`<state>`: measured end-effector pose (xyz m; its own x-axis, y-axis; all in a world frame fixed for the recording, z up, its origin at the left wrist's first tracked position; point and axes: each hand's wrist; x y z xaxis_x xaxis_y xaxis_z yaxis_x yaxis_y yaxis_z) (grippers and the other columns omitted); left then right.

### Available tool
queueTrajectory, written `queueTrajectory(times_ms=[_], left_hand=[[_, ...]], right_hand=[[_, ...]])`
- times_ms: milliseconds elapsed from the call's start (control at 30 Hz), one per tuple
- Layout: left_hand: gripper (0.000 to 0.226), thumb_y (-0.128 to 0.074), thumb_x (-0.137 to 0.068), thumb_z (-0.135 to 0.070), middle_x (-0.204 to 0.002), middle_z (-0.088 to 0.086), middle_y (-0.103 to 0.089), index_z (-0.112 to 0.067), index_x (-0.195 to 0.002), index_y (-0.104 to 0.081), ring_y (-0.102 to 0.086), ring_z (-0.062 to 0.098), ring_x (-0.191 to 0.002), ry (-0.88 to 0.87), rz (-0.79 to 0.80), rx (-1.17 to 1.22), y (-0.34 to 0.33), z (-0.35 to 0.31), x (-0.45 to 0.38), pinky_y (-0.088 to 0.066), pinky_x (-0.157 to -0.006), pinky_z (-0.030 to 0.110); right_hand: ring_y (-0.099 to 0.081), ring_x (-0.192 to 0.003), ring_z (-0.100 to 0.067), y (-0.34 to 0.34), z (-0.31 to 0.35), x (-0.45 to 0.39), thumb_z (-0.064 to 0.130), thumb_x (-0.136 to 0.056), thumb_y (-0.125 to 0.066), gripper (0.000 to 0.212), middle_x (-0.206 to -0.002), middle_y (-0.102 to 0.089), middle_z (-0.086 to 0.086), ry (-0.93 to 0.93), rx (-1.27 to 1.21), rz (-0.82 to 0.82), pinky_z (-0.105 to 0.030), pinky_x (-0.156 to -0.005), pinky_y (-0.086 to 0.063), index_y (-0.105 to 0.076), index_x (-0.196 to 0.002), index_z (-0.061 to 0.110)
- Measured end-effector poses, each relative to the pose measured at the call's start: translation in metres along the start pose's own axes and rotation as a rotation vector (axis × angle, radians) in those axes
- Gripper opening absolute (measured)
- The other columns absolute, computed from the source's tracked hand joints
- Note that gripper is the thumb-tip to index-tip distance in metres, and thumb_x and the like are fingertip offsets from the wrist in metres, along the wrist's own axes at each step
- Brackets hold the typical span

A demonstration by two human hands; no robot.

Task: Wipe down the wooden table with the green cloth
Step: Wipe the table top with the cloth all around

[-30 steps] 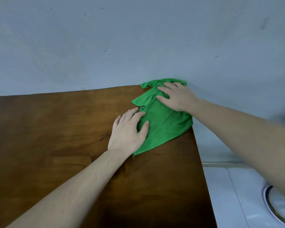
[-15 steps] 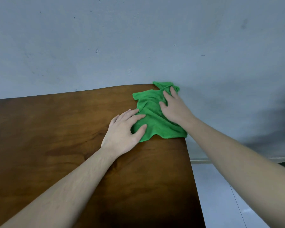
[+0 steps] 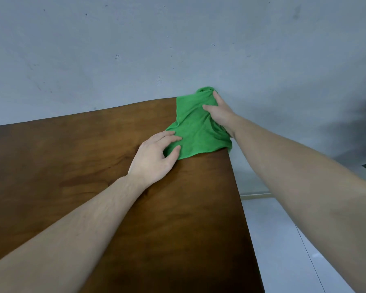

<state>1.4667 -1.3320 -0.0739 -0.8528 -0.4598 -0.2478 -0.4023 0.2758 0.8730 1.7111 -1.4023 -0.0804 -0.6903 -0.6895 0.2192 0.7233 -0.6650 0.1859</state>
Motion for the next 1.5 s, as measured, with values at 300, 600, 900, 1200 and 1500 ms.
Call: queueTrajectory(times_ms=[300,600,900,1200,1500], left_hand=[[0.046,-0.042,-0.100,-0.047,-0.156,-0.008,-0.036,-0.035,-0.144,-0.045,-0.023,0.013,-0.147,-0.062,0.191,-0.114,0.003,-0.017,0.053,-0.016,-0.121,0.047],[0.017,-0.050,-0.098,-0.035,-0.118,-0.009,-0.061,-0.026,-0.110,-0.059,-0.055,0.013,-0.111,-0.294,0.175,0.023,0.030,-0.061,0.189,-0.041,-0.101,0.038],[0.042,-0.048,-0.099,-0.041,-0.149,-0.008,-0.046,-0.031,-0.140,-0.051,-0.036,0.011,-0.141,-0.317,0.199,-0.015,0.060,-0.044,0.304,-0.028,-0.117,0.047],[0.047,-0.033,-0.102,-0.048,-0.156,-0.013,-0.036,-0.036,-0.147,-0.041,-0.027,0.010,-0.146,-0.229,0.202,-0.188,0.081,-0.021,0.326,-0.018,-0.118,0.031],[0.050,-0.030,-0.102,-0.052,-0.152,-0.011,-0.042,-0.032,-0.145,-0.044,-0.033,0.008,-0.143,-0.194,0.169,-0.237,0.081,-0.017,0.330,-0.028,-0.118,0.038]], right_hand=[[-0.046,-0.136,-0.019,-0.007,-0.035,0.135,0.040,-0.102,-0.050,0.072,-0.161,-0.032,0.001,-0.040,0.004,-0.009,-0.034,-0.112,-0.039,-0.006,-0.159,0.039],[-0.044,-0.136,-0.017,-0.018,-0.076,0.319,0.041,-0.103,-0.049,0.066,-0.155,-0.040,0.007,-0.022,0.111,-0.063,-0.016,-0.095,-0.032,-0.014,-0.158,0.039],[-0.052,-0.128,-0.008,-0.045,-0.133,0.464,0.042,-0.103,-0.048,0.050,-0.144,-0.050,0.016,0.071,-0.120,-0.207,-0.033,-0.114,-0.037,-0.033,-0.150,0.049],[-0.028,-0.149,-0.018,-0.010,-0.153,0.451,0.059,-0.103,-0.024,0.055,-0.159,-0.033,0.010,0.655,0.950,-0.192,-0.048,-0.123,-0.008,-0.050,-0.144,0.033],[-0.041,-0.142,-0.035,0.012,-0.118,0.412,0.042,-0.103,-0.040,0.055,-0.160,-0.033,-0.008,1.105,1.394,0.249,-0.053,-0.116,-0.032,-0.038,-0.153,0.019]])
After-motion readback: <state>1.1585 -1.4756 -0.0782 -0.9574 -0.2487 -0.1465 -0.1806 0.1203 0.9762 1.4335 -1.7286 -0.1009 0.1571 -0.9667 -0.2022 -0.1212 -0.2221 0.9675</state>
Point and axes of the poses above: each hand's wrist, its own x-axis away from the middle knuckle, its own y-axis out of the back of the hand, z = x × y
